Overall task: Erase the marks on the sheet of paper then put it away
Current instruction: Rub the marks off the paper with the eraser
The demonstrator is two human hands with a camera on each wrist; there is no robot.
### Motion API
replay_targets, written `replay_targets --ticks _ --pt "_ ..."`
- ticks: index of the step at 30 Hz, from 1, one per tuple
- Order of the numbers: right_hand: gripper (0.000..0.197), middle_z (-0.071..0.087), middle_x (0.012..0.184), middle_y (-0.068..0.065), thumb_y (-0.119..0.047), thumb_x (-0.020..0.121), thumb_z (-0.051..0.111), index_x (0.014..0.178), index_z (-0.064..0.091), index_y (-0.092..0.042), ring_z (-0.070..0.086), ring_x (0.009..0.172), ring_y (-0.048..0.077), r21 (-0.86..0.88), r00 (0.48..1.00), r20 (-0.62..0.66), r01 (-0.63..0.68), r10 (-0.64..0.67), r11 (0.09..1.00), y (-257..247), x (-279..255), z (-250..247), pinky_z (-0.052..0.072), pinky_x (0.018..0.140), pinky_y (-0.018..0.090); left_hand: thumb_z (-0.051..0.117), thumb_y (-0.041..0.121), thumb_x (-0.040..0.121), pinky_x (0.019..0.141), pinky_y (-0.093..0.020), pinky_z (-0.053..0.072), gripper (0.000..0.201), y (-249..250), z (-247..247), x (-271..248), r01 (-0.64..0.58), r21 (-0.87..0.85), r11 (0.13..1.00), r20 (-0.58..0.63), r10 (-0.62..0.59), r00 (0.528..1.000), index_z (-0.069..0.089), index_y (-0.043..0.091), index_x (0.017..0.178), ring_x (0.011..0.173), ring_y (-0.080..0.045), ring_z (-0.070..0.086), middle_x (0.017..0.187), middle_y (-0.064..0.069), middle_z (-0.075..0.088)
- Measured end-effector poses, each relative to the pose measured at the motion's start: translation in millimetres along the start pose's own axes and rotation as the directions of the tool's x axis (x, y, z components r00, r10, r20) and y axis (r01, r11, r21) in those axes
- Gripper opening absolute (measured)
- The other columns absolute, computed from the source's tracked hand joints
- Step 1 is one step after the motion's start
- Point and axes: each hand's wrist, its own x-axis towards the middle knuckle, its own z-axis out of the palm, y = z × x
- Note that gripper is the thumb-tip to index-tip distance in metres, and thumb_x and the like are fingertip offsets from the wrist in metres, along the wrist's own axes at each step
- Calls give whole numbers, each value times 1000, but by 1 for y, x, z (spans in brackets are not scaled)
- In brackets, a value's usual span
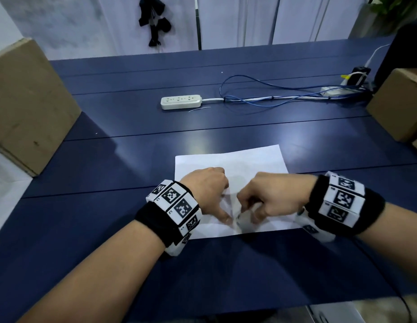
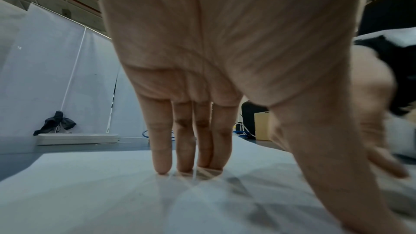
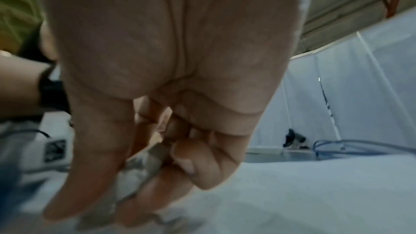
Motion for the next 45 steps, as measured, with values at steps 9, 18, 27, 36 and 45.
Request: replay_targets --ticks 9,18,27,36,45 --pt "19 56 70 -12 -39 79 69 89 63 -24 54 76 16 -64 956 -249 -174 153 983 27 16 -24 41 65 27 79 67 61 80 -32 48 67 -3 1 -3 4 -71 997 -6 -5 1000 64 24 110 97 -15 54 106 9 48" --pt "21 58 70 -10 -36 76 74 93 67 -24 53 71 9 -46 968 -196 -168 156 985 24 12 -21 43 65 27 81 66 57 82 -34 50 69 -3 -3 0 14 -85 996 13 -13 1000 65 22 107 94 -15 53 102 10 47" --pt "15 65 76 -10 -28 73 75 82 63 -28 56 70 4 14 999 26 -34 34 999 4 -3 -2 46 63 20 81 67 56 84 -36 52 77 -2 -4 1 5 -67 998 24 -3 1000 61 22 115 96 -16 54 106 6 50" --pt "14 54 69 -12 -31 79 69 86 58 -27 49 73 12 -78 983 -155 -111 98 991 21 6 -16 41 65 28 80 68 56 79 -36 51 71 -1 -5 3 23 -36 999 44 -22 999 61 25 109 95 -17 54 103 8 46" --pt "19 54 75 -11 -35 79 71 93 62 -27 52 80 16 -122 960 -220 -201 171 972 26 15 -27 37 66 26 75 67 67 76 -33 48 61 0 -5 6 12 -37 999 14 -12 1000 64 27 112 96 -15 53 105 8 46"
